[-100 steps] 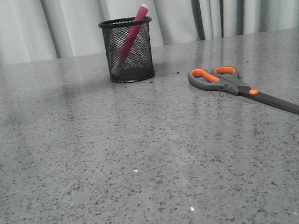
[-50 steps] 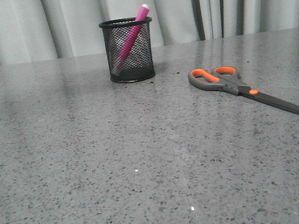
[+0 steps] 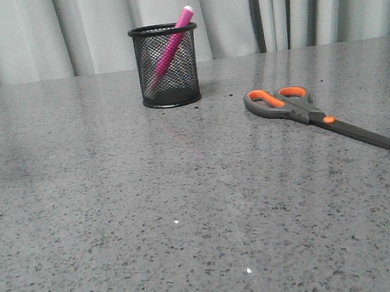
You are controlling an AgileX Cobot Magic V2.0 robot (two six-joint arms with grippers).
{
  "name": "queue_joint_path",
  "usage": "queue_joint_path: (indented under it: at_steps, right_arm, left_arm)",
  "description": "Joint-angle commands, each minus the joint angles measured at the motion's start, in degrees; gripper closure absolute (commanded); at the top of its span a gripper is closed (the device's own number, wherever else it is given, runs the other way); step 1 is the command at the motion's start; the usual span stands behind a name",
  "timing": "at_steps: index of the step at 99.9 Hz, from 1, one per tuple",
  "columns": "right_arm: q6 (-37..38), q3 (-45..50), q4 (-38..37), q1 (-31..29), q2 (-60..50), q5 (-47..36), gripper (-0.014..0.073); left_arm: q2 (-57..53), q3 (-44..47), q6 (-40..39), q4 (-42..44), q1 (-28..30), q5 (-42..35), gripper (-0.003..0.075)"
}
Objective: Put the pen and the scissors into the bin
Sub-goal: 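Open the left gripper and withdraw it from the cup, then lower the right gripper over the orange-handled scissors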
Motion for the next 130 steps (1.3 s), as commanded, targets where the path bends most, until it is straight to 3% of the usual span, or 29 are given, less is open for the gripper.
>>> queue_joint_path:
  at_steps: [1,12,25,33,74,130]
  right_arm:
    - [-1.1,-6.0,-1.0,3.0,3.7,0.9,0.0172]
    - [2.5,-12.0,-7.1,7.3,9.8,3.8,0.0172]
    - [16.5,-19.6,-21.2,11.8,17.4,10.2,0.0172]
    - [19.6,-23.5,-26.2,13.2,21.4,14.0,0.0172]
    - [20.4,-24.9,-26.8,13.6,32.9,8.5,0.0172]
    - [20.4,-24.8,-28.7,15.2,37.6,3.1,0.0172]
  left_arm:
    - [-3.6,2.3,0.3,-4.1,0.1,-2.3,0.0739]
    - [-5.5,4.7,2.2,-6.7,-0.5,-2.6,0.0739]
    - [-6.8,5.0,9.7,-12.4,-4.1,-2.5,0.0739]
    - [-6.9,5.0,11.3,-13.5,-6.0,-2.5,0.0739]
    - [-7.3,5.0,11.3,-14.3,-6.2,-1.5,0.0739]
    - [-7.3,5.0,11.3,-14.4,-6.2,-1.6,0.0739]
